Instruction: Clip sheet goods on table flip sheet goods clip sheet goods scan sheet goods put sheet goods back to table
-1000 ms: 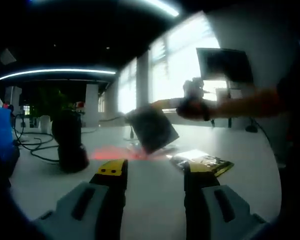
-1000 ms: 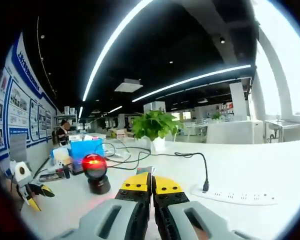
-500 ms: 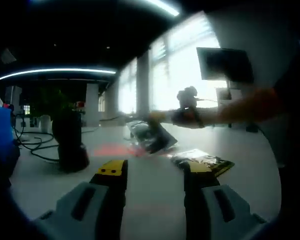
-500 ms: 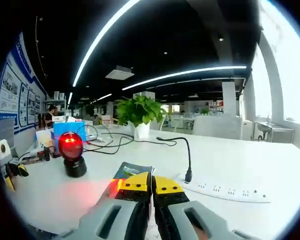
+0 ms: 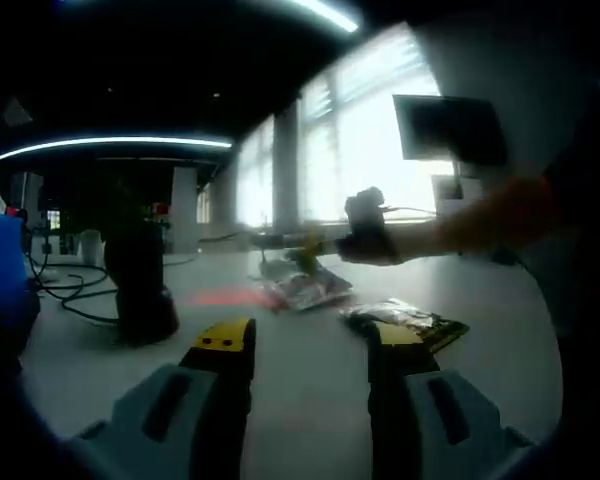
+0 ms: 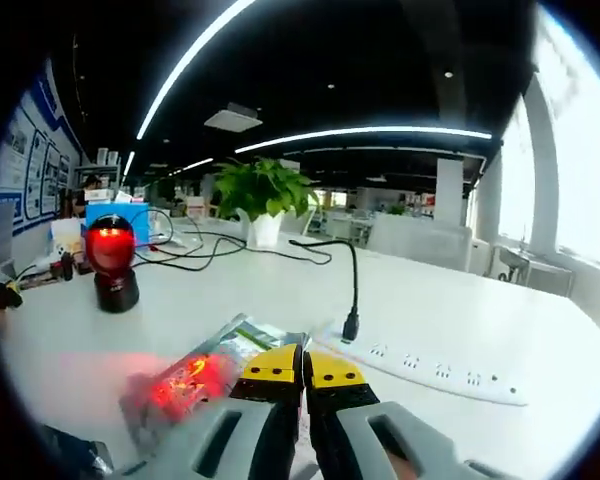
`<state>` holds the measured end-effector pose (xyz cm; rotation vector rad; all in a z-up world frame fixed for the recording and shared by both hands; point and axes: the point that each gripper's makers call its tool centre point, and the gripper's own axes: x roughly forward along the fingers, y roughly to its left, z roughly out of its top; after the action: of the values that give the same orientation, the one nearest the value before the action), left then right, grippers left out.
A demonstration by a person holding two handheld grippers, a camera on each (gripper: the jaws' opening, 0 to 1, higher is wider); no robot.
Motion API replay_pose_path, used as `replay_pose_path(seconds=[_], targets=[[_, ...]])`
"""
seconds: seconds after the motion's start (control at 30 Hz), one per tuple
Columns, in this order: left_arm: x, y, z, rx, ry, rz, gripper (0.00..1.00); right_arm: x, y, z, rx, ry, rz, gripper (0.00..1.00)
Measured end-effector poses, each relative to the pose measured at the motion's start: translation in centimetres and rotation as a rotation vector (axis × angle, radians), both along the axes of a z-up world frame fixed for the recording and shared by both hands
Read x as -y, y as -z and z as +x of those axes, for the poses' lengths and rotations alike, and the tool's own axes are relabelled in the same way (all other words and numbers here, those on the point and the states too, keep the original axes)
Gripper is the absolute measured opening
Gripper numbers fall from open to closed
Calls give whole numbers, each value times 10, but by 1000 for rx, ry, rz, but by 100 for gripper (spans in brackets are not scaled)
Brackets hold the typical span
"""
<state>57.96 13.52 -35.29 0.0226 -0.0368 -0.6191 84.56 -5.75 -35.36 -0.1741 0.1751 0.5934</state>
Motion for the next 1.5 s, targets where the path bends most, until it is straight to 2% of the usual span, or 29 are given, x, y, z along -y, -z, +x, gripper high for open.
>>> replay_pose_path(seconds=[0.1,0.2,0.33,0.5,0.6,0.63,0.7,0.77,0.87,1.03,1.2,1.27,1.33,1.4,1.5], targets=[[1,0,0,1,2,1,38,1,3,1,-4,13,2,0],[1,0,0,1,4,1,38,3,5,14,-2,36,1,0],[0,0,0,2,3,0,38,1,18,17,0,35,-71,0],[0,-1,0,2,4,-3,38,7,25,20,-5,52,-87,0],[0,0,0,1,5,-2,38,6,29,16,-96,75,40,2],[0,0,0,1,6,-2,38,6,30,16,-115,73,53,2],[0,0,0,1,7,-1,38,9,27,18,-107,86,70,8],[0,0,0,1,5,0,38,11,22,19,-123,102,133,10],[0,0,0,1,4,-1,38,17,10,20,-110,115,152,12],[1,0,0,3,6,0,38,13,-16,12,-66,79,144,27],[1,0,0,5,6,1,38,-4,-33,-3,-38,7,123,40],[0,-1,0,5,3,-2,38,-12,-40,-9,10,-28,70,42],[0,-1,0,5,1,-6,38,-23,-40,-17,3,-62,61,49],[0,-1,0,5,1,-5,38,-38,-39,-26,-28,-115,102,60],[1,0,0,6,4,3,38,-48,-29,-34,-40,-154,42,69]])
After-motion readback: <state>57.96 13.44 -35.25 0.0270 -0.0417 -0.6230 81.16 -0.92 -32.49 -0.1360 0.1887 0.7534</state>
